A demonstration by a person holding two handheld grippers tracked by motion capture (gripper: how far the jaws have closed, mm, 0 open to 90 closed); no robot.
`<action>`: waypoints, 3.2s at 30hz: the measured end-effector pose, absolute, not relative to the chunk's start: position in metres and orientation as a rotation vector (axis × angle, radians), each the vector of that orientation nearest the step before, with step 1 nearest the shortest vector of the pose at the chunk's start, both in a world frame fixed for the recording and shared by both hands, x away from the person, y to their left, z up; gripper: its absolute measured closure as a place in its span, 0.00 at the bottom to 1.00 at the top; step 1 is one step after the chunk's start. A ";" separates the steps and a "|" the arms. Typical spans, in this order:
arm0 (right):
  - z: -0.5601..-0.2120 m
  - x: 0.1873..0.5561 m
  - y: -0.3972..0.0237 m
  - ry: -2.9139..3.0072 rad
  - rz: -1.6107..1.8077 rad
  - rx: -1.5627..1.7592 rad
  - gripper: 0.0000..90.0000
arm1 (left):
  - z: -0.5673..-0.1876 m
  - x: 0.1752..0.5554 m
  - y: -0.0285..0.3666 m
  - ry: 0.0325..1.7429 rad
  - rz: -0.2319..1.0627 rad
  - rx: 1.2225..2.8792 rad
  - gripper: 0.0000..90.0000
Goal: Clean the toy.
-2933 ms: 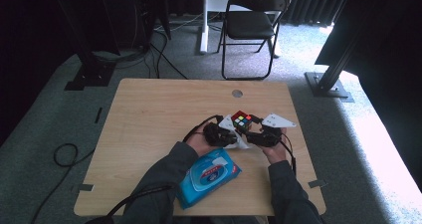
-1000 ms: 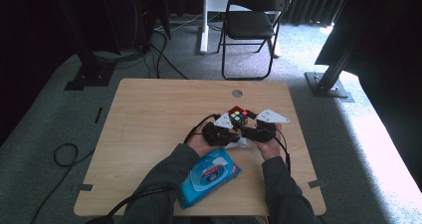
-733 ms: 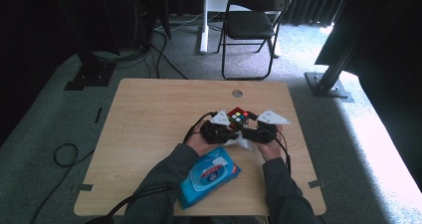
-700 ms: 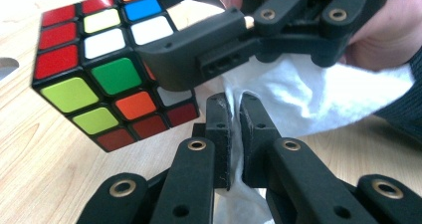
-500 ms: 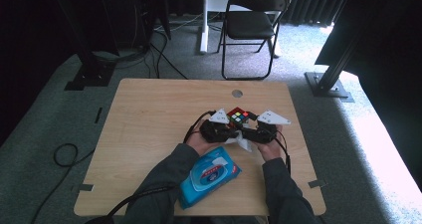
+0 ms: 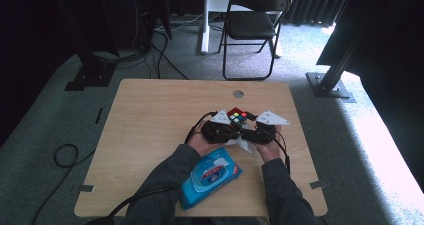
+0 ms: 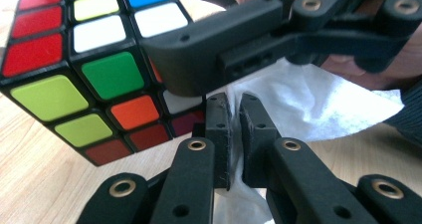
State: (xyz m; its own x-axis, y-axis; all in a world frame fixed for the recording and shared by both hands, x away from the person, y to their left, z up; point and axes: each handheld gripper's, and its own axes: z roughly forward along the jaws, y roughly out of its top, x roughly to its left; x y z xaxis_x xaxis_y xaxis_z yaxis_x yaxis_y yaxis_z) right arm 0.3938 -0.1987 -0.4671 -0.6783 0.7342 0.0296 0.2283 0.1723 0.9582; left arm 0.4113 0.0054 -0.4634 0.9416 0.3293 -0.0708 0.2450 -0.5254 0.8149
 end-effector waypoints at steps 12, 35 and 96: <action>-0.469 0.394 -0.201 2.010 1.509 0.917 0.38 | -0.456 0.411 0.007 0.408 0.109 2.110 0.94; -0.469 0.395 -0.205 1.978 1.518 0.937 0.38 | -0.469 0.416 0.018 0.471 0.115 2.126 0.94; -0.498 0.400 -0.209 2.069 1.464 0.978 0.38 | -0.484 0.436 0.112 0.785 0.275 2.066 0.93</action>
State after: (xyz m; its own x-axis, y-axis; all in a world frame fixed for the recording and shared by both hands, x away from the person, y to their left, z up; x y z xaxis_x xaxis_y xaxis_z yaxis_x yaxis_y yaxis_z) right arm 0.3996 -0.2092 -0.4976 -0.6631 0.7464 0.0564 0.3016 0.1975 0.9328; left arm 0.4359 0.1116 -0.4844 0.7754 0.6244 -0.0948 0.4290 -0.4105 0.8046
